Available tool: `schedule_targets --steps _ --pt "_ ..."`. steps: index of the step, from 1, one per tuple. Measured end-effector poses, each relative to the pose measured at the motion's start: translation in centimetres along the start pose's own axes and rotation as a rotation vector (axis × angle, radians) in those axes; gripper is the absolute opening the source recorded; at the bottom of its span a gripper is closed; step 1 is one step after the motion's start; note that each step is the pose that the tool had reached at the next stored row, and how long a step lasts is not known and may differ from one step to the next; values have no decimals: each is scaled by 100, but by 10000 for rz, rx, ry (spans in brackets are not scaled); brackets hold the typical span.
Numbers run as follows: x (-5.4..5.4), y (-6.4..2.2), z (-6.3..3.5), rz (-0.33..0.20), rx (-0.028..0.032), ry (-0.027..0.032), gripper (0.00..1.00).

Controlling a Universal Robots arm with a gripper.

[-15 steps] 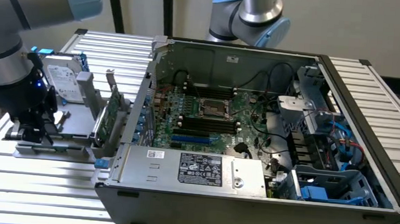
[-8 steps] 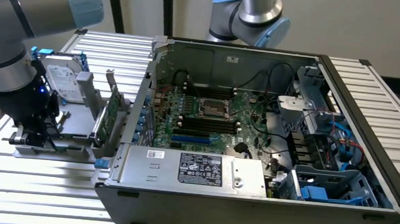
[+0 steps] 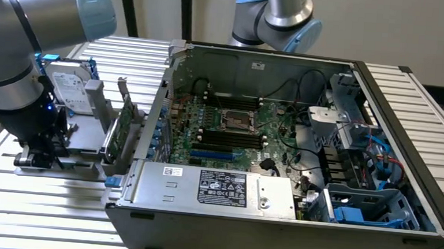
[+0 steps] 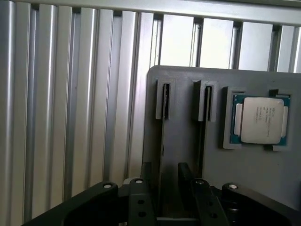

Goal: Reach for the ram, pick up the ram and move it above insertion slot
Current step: 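Pick up the ram and move it above insertion slot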

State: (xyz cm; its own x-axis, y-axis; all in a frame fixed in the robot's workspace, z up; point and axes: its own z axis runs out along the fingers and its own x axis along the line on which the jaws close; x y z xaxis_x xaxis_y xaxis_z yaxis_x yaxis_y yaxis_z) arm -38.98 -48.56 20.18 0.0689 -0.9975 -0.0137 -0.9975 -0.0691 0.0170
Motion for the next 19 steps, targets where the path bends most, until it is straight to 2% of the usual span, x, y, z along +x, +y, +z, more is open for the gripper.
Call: schedule_targets --steps 13,16,19 --pt "4 -1 48 9 1 -1 35" --pt "4 -1 48 9 2 0 16" --pt "4 -1 48 9 2 -1 13"
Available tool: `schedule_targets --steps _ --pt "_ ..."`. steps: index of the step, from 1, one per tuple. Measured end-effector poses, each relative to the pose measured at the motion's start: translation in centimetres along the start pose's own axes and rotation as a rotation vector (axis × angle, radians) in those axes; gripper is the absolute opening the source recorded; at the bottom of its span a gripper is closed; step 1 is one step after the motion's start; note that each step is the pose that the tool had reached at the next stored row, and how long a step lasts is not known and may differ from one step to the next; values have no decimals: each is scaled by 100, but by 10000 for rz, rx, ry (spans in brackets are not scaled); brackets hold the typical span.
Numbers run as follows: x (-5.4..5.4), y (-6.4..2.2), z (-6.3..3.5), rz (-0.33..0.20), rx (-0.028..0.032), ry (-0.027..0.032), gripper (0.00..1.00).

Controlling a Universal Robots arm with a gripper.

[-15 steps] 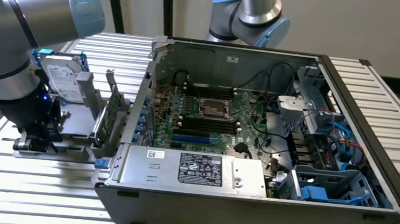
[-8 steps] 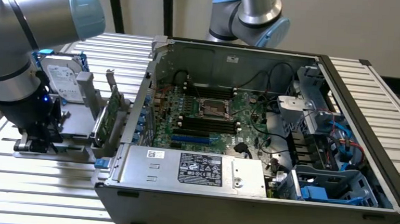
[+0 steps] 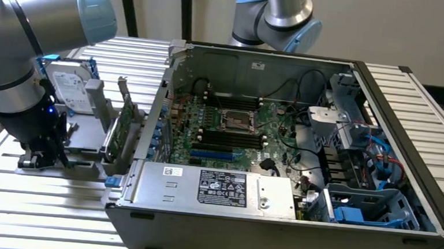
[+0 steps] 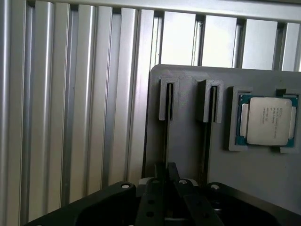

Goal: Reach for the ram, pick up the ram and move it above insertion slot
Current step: 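Pick up the ram and move it above insertion slot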

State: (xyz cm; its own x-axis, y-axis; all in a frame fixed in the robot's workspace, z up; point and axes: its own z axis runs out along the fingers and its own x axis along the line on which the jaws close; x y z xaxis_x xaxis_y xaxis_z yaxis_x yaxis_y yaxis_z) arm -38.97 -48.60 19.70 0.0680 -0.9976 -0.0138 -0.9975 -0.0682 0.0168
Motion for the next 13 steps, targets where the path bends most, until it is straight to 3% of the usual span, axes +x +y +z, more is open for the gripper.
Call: schedule_targets --steps 13 --pt "0 1 -25 12 2 -19 13"
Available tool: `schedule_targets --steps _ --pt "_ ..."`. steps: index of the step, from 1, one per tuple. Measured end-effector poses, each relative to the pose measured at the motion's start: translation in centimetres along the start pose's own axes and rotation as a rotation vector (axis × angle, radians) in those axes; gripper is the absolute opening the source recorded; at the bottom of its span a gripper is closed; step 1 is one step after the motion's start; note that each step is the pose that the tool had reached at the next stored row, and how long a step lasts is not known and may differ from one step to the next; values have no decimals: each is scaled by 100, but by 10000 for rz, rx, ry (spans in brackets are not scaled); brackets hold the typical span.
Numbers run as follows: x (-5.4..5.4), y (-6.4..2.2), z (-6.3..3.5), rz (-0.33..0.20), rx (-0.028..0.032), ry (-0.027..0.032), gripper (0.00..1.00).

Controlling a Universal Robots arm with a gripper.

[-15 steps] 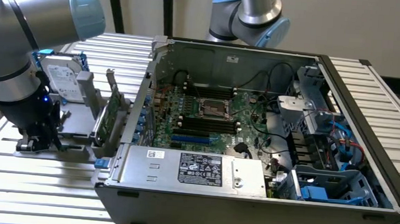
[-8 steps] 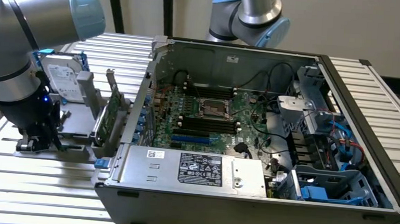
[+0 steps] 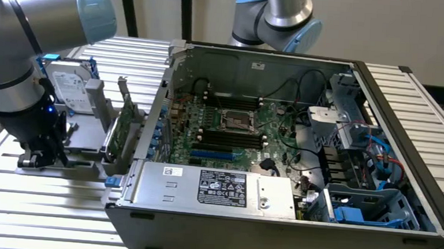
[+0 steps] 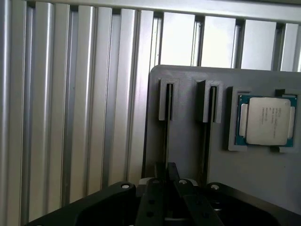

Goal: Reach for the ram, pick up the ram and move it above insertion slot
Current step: 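Pick up the ram and move it above insertion slot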

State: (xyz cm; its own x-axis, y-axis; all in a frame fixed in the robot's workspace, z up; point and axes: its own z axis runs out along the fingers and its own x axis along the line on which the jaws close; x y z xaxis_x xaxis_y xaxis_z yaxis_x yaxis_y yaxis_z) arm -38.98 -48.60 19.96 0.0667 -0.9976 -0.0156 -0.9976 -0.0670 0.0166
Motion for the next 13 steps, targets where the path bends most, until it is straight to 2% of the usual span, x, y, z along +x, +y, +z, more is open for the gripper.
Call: schedule_targets --steps 4,7,13 --pt "0 1 -61 2 1 -18 13" --pt "0 2 -149 3 1 -28 13" --pt "0 6 -405 3 2 -36 13"
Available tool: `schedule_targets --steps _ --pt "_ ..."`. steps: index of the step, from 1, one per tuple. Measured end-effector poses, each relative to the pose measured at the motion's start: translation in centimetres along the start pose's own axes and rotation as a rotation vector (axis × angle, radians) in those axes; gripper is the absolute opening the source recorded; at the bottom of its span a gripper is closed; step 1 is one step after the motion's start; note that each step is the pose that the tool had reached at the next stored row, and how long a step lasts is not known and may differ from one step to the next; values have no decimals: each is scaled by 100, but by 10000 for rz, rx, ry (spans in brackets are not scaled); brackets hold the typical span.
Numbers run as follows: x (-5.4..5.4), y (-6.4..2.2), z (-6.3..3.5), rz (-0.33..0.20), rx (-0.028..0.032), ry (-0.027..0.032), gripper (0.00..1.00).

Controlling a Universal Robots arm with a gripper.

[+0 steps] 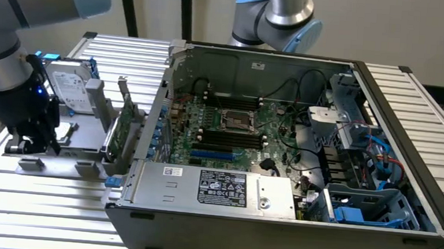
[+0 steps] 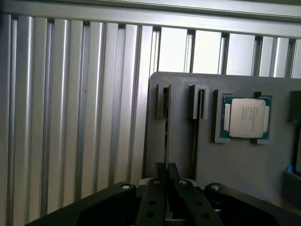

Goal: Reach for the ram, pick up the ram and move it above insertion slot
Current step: 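Pick up the ram and move it above insertion slot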

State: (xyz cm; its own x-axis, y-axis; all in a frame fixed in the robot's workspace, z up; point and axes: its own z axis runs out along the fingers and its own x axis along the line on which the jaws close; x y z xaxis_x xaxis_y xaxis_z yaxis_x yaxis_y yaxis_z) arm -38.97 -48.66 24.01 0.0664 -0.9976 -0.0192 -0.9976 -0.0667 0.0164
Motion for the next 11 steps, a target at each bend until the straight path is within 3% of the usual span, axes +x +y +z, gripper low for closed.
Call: schedule_targets --steps 7,11 --pt "4 -18 -322 0 -1 2 13" --pt "5 -82 -502 1 -1 1 13"
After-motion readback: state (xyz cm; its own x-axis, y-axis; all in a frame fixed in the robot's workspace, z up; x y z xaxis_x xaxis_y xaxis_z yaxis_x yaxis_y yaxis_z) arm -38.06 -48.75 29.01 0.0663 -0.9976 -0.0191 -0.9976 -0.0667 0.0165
